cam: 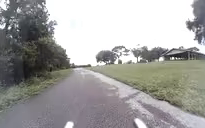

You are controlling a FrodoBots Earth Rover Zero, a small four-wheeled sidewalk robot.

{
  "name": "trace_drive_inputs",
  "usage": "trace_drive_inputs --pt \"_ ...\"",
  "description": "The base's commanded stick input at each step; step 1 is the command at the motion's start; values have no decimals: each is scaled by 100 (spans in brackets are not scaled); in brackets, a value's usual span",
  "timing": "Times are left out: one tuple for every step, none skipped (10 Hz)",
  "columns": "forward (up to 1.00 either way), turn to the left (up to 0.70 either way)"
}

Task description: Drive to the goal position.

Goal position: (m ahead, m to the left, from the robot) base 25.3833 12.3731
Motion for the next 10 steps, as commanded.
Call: trace_drive_inputs --pt "70 0" --pt "70 0" --pt "70 0" --pt "70 0" --pt "70 0" --pt "70 0" --pt "70 0" --pt "70 0" --pt "70 0" --pt "70 0"
